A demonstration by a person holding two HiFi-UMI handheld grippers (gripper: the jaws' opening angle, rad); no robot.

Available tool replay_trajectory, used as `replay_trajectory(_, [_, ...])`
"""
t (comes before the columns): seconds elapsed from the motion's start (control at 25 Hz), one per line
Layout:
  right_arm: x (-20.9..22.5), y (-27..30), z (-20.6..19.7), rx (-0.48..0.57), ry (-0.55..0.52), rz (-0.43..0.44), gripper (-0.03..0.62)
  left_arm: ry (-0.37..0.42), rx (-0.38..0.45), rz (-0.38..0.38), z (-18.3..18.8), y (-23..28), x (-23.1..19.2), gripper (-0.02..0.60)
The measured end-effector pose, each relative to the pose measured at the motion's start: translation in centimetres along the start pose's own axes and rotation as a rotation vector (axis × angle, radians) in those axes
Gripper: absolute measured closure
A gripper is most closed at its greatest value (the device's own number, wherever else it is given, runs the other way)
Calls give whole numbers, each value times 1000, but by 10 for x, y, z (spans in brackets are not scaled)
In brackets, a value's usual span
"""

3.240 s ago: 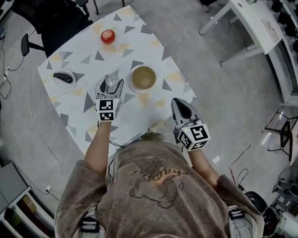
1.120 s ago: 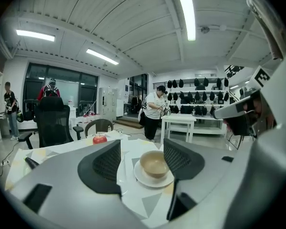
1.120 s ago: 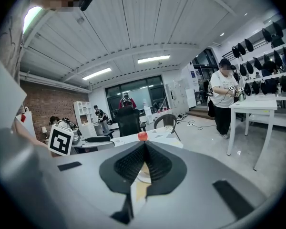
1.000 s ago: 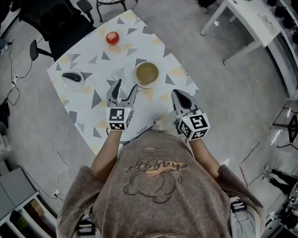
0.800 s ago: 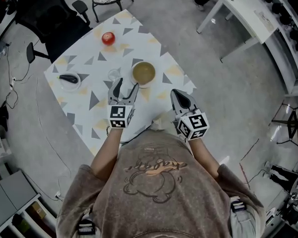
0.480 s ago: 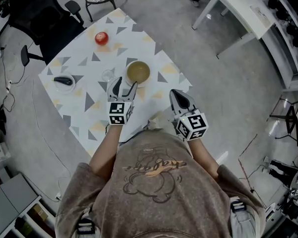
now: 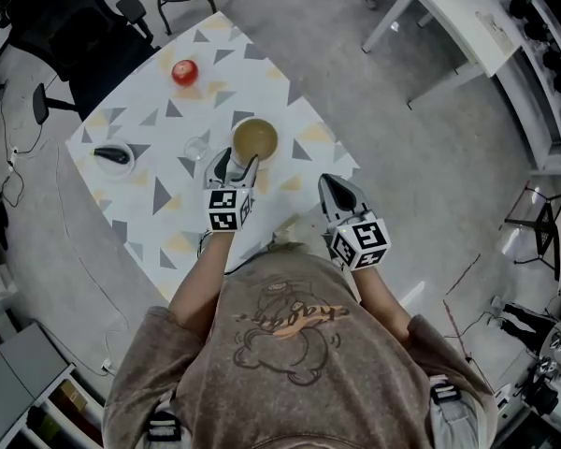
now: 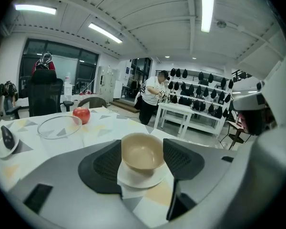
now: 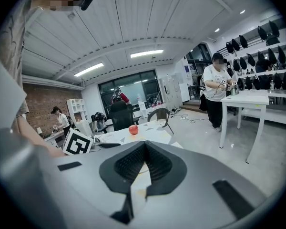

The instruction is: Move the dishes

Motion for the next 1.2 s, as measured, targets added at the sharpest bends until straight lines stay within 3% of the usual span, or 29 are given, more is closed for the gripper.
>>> replay_trajectory(0.8, [32, 23, -1, -57, 20, -1, 588, -60, -116, 84, -18, 40, -19, 367])
replay_trajectory(1.2, [35, 27, -4, -73, 29, -3, 588, -84, -164, 144, -18, 45, -28, 462])
Point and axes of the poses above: the fingertips, and each gripper's own axes: y forward along the fingers, x to its right, z out of its top, the point moved 6 cm from there along -y, backward along the fingers, and after that the axes turned 4 degrees about -x, right-handed, at the moved point
